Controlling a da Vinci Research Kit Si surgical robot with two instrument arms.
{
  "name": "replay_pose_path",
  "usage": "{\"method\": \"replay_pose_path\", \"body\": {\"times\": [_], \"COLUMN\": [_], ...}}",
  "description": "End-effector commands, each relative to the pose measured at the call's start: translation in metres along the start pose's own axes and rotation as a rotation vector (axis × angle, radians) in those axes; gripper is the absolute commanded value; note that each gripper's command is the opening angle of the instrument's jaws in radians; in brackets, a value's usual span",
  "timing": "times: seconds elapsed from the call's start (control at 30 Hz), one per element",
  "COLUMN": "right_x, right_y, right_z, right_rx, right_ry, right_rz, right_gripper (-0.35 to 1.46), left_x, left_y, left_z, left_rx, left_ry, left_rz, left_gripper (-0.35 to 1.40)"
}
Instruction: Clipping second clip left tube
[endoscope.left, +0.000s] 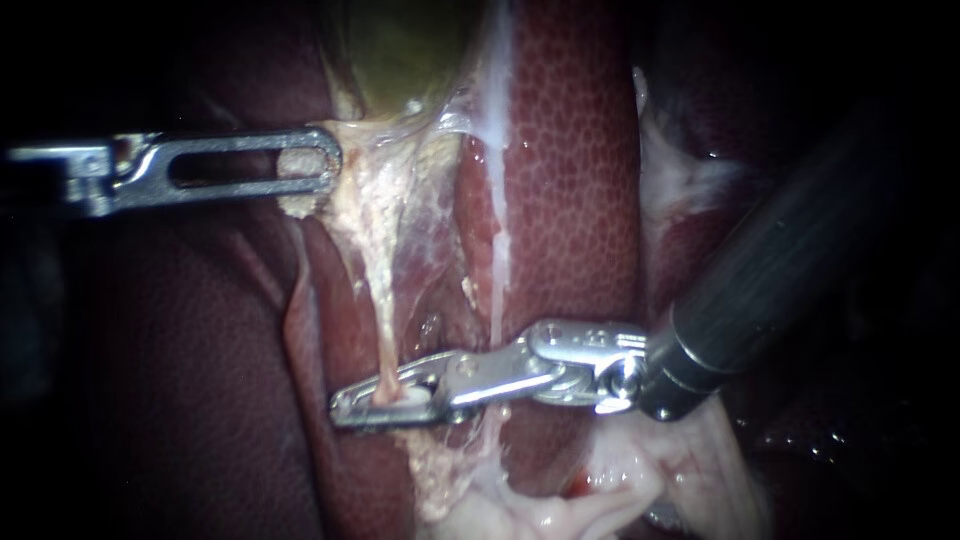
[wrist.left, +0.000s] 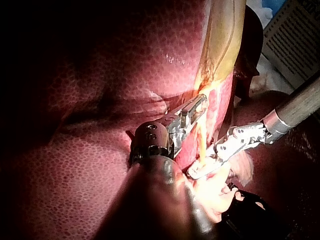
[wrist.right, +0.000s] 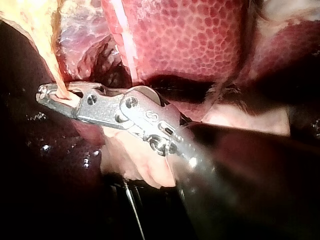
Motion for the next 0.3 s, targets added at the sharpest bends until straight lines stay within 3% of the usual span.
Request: {"method": "replay_pose_path", "body": {"times": [0.03, 0.3], "right_x": [0.0, -0.0001], "right_y": [0.0, 0.0], "right_z": [0.0, -0.0001], "right_rx": [0.0, 0.001], "right_ry": [0.0, -0.001], "right_rz": [0.0, -0.001], "right_gripper": [-0.35, -0.35], "left_x": [0.0, 0.0], "left_y": [0.0, 0.0], "left_z": [0.0, 0.0], "left_rx": [0.0, 0.0], "left_ry": [0.0, 0.0], "left_rz": [0.0, 0.0], "left_gripper": [-0.35, -0.35]}}
